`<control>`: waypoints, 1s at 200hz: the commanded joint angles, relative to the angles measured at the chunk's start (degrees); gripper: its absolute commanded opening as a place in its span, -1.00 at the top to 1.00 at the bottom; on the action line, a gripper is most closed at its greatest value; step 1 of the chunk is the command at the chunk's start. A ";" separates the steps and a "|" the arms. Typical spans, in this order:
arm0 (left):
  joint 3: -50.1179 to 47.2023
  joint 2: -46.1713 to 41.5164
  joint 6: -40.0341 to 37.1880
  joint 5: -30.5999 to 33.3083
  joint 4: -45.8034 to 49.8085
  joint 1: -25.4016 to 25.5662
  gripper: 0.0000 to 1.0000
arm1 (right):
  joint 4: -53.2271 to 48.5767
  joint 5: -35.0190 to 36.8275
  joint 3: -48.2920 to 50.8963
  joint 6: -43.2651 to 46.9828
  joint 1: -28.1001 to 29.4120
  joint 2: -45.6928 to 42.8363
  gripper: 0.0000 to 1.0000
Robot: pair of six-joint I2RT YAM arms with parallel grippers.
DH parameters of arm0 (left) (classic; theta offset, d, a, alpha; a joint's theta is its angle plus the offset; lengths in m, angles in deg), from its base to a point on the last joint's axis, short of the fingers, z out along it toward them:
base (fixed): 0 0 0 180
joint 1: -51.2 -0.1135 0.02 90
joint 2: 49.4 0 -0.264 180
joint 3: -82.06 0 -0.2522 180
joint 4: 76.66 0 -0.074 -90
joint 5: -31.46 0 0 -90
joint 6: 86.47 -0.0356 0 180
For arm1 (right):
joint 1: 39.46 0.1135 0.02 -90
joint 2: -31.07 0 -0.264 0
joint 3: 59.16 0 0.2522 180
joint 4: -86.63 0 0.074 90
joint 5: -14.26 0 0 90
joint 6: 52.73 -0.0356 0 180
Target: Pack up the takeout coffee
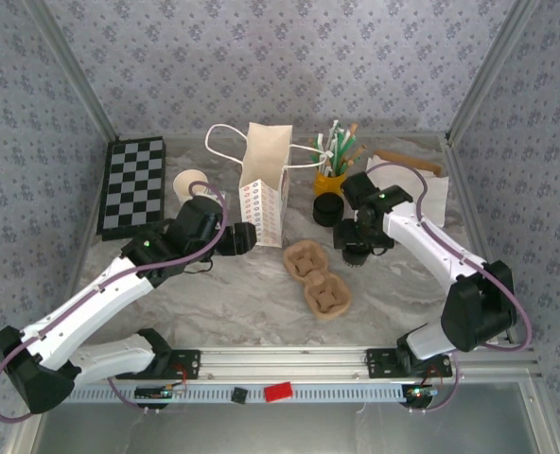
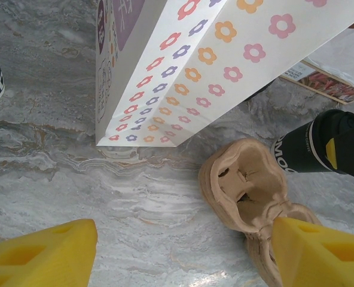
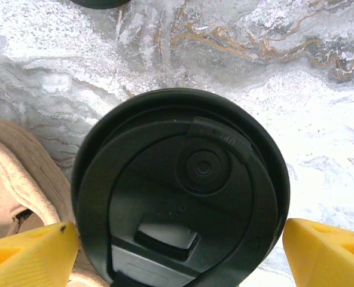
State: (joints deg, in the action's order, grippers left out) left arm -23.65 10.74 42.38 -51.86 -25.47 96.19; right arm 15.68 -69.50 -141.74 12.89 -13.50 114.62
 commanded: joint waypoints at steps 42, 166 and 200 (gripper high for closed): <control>1.96 -0.36 -1.22 -0.01 0.58 -0.28 -0.53 | -2.91 0.85 -2.17 0.69 -0.20 -3.38 -0.86; 4.94 -7.50 -4.97 2.86 9.62 -4.12 -0.54 | -11.98 6.00 -7.81 0.74 18.30 -6.91 -0.78; 2.51 -9.42 -2.98 2.06 8.93 -4.21 -0.54 | -7.41 1.76 -4.28 1.91 24.45 -4.20 -0.66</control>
State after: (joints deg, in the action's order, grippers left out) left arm -19.83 3.09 38.58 -49.91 -17.49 92.43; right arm 7.03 -65.00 -148.34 13.67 8.09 108.46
